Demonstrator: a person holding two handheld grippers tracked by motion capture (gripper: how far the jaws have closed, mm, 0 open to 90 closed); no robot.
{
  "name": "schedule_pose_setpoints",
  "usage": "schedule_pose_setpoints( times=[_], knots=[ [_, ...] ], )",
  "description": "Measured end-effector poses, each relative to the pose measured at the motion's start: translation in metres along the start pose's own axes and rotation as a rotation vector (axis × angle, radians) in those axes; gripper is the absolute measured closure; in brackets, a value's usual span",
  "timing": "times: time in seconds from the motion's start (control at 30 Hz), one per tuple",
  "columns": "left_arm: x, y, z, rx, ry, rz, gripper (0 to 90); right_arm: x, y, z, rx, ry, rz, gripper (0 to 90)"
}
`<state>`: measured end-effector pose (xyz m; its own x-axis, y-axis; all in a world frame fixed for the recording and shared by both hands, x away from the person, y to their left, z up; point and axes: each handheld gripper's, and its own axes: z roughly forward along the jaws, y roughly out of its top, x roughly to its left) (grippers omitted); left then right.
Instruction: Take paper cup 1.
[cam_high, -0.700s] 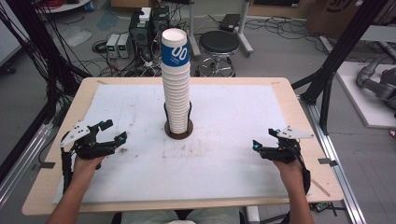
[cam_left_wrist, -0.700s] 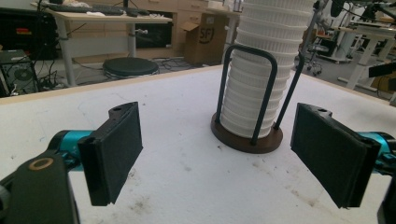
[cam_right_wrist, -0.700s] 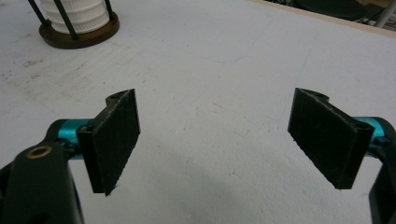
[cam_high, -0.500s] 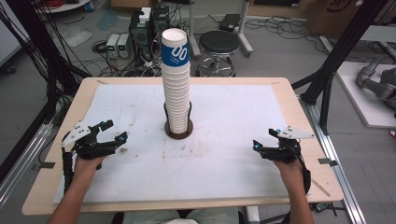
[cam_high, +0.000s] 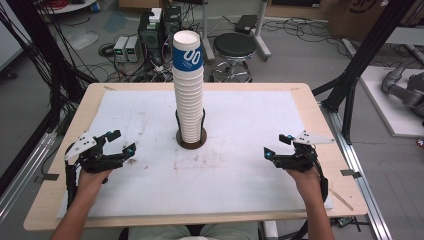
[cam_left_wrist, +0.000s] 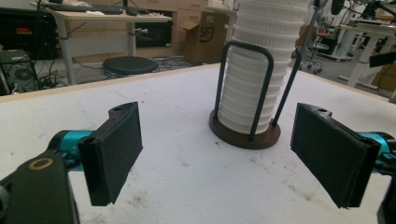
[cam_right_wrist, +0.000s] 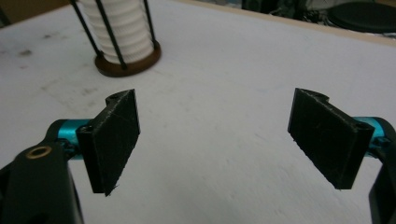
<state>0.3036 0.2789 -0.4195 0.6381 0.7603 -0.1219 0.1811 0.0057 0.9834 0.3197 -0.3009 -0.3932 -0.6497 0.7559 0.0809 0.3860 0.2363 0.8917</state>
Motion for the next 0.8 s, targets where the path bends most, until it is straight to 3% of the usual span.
schedule_pose_setpoints(
  times=[0.03, 0.2, 0.23, 0.33, 0.4, 0.43, 0.5, 0.67, 0.77, 0.8],
  knots=[
    [0.000, 0.000, 0.000, 0.000, 0.000, 0.000, 16.4, 0.000, 0.000, 0.000, 0.000, 0.000, 0.000, 17.0],
    [-0.002, 0.000, -0.002, 0.010, 0.001, -0.003, 16.4, 0.020, 0.040, 0.004, -0.081, 0.094, -0.049, 17.0],
    [-0.002, 0.000, -0.002, 0.010, 0.001, -0.003, 16.4, 0.020, 0.040, 0.004, -0.081, 0.094, -0.049, 17.0],
    [-0.001, 0.000, -0.001, 0.014, -0.004, -0.013, 16.4, 0.029, 0.072, 0.009, -0.122, 0.119, -0.068, 17.1],
    [-0.001, 0.000, 0.000, 0.012, -0.008, -0.015, 16.4, 0.034, 0.090, 0.013, -0.122, 0.136, -0.078, 17.0],
    [-0.001, 0.000, 0.001, 0.012, -0.009, -0.016, 16.4, 0.034, 0.090, 0.013, -0.122, 0.136, -0.078, 17.0],
    [0.000, -0.001, 0.002, 0.016, -0.013, -0.019, 16.5, 0.042, 0.118, 0.021, -0.123, 0.166, -0.098, 17.0],
    [-0.001, -0.001, 0.006, 0.020, -0.030, -0.015, 16.6, 0.053, 0.161, 0.037, -0.094, 0.220, -0.135, 17.0],
    [-0.002, -0.001, 0.007, 0.020, -0.033, -0.014, 16.6, 0.059, 0.176, 0.042, -0.083, 0.219, -0.159, 17.0],
    [-0.002, -0.001, 0.007, 0.021, -0.034, -0.013, 16.6, 0.063, 0.190, 0.046, -0.088, 0.231, -0.168, 17.0]
  ],
)
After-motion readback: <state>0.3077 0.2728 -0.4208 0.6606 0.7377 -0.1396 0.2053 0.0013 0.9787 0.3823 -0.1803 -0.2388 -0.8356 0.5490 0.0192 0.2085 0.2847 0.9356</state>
